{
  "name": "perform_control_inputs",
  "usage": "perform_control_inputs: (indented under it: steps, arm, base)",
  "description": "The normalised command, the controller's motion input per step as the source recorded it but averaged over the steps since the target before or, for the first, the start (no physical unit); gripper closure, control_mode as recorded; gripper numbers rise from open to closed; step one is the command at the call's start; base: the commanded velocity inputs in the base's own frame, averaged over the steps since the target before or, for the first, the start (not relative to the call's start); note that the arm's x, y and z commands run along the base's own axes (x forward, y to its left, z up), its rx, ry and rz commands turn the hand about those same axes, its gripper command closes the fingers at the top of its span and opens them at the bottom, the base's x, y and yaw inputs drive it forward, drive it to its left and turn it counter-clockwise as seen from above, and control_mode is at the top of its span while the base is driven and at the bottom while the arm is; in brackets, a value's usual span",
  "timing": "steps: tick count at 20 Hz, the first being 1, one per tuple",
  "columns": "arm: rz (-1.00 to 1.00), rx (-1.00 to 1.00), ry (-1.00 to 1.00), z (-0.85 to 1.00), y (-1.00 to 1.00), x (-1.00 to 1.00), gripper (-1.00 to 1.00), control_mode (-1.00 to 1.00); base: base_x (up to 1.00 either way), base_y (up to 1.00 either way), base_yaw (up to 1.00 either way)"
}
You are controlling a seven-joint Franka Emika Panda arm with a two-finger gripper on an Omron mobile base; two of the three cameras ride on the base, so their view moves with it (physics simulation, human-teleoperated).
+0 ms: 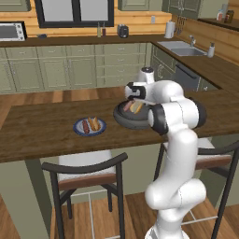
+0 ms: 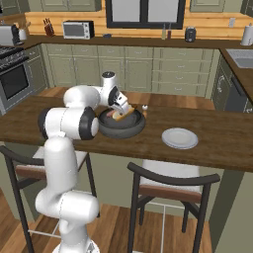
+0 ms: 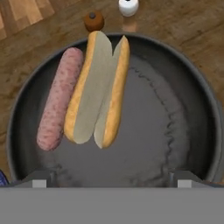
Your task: Place one bun and one sausage from the bowl on each plate.
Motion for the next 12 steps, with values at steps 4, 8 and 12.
perform_control_inputs:
  steps: [4,8,12]
  arm:
    - [0.0,-0.01,0.0,-0.39,0.0,0.34,-1.0,-1.0]
    - [0.0,0.0,0.0,-0.33,0.01,0.4,-1.0,-1.0]
    - [0.0,0.0,0.0,-0.32,0.01,0.29,-1.0,-1.0]
  base:
    - [0.0,0.0,0.0]
    - [0.0,0.0,0.0]
    - [0.0,0.0,0.0]
